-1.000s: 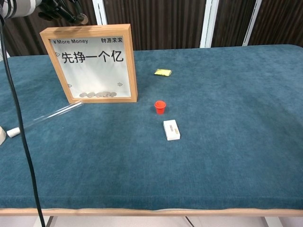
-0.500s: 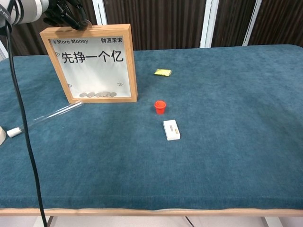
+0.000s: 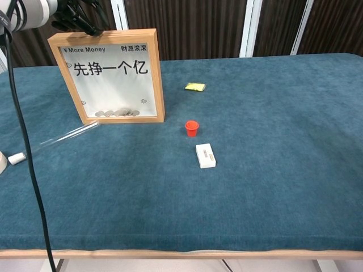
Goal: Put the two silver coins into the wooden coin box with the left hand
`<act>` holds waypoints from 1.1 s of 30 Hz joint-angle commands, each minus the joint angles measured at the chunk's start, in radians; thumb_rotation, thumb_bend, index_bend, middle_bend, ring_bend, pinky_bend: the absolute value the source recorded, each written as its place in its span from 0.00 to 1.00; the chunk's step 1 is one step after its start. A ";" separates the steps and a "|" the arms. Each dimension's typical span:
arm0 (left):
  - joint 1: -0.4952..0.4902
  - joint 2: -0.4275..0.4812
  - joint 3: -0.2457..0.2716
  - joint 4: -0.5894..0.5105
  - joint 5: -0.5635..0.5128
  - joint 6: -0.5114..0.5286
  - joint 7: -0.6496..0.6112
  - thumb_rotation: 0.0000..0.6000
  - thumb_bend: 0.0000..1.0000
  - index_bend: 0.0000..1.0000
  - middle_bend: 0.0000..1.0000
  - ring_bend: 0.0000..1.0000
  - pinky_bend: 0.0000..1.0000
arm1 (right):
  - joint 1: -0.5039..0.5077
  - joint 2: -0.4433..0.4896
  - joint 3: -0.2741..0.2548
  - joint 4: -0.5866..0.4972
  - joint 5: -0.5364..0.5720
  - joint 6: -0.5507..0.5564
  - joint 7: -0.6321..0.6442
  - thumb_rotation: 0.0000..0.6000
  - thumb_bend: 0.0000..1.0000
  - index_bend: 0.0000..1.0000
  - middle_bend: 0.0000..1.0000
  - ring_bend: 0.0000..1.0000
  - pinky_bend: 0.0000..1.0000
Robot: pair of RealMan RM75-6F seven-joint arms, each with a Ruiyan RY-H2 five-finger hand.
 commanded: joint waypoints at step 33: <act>0.959 0.197 0.609 -0.039 1.195 0.719 -0.411 1.00 0.42 0.01 0.01 0.00 0.00 | -0.005 -0.128 -0.008 -0.056 0.022 -0.022 -0.376 1.00 0.12 0.00 0.00 0.00 0.00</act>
